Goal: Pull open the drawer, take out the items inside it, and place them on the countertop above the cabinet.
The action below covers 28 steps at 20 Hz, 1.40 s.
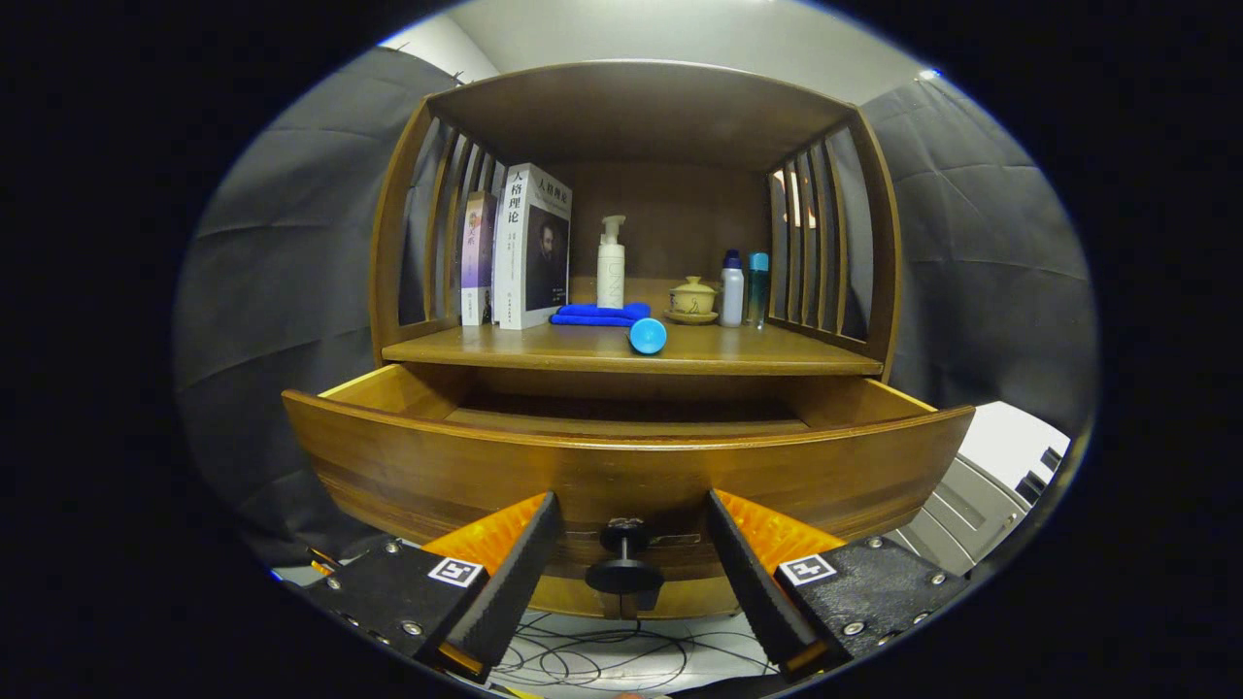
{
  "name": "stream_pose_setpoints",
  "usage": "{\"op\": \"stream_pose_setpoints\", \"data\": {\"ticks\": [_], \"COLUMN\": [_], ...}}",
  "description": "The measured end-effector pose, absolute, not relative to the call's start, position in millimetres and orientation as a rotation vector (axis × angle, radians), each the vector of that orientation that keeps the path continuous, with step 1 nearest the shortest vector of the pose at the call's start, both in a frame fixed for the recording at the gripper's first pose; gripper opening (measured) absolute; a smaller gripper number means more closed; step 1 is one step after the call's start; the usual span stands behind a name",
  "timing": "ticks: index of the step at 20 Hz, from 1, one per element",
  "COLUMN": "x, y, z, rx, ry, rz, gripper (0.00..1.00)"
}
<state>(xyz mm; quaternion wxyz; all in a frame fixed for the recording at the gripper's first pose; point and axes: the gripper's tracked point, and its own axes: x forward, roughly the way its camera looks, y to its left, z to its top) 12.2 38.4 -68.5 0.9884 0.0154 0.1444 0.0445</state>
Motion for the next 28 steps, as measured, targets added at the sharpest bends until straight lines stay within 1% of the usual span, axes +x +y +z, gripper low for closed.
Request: {"op": "stream_pose_setpoints", "data": {"ticks": [14,26,28], "x": [65,96,102], "y": [39,41,37], "z": [-77,-79,-91], "rx": [0.032,0.017,0.002], "ry": [0.295,0.262,0.291], "rz": [0.092,0.093,0.091], "gripper": [0.95,0.95,0.94]}}
